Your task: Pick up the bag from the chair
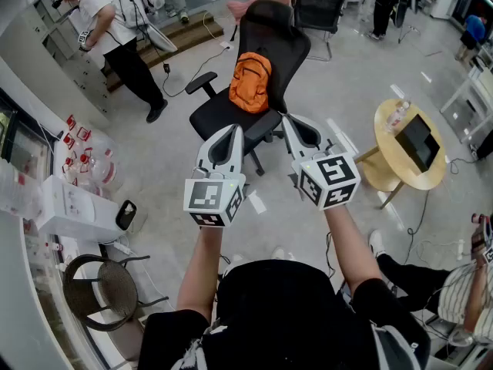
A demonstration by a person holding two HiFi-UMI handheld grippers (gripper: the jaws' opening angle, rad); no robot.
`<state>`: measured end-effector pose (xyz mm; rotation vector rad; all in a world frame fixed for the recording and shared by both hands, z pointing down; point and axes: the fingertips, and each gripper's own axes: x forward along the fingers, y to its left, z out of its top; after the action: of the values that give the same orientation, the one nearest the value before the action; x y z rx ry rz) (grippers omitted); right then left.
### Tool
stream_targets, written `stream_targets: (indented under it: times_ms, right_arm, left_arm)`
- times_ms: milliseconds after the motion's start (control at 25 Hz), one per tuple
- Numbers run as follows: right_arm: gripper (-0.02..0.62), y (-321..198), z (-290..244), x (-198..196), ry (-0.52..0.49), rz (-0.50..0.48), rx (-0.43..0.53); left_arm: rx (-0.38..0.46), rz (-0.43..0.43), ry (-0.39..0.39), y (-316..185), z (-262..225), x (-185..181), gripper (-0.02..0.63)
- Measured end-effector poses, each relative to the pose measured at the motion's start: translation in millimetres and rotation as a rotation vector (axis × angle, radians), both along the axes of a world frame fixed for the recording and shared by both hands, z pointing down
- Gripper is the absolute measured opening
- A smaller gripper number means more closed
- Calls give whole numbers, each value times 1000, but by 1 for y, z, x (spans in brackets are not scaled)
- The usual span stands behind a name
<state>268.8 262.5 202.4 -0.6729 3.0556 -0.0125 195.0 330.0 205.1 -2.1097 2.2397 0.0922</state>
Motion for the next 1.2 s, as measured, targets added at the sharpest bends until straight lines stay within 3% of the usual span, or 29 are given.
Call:
stream_targets:
  times_ms: [720,1200]
  right_arm:
    - [-2,-17,2,14,-41,-38,-33]
    - [-2,-53,11,-24,-35,-44,-30]
  left_arm:
    - [-10,15,-3,-22,5,25,6]
    - [-1,4,5,-57,7,-12,6]
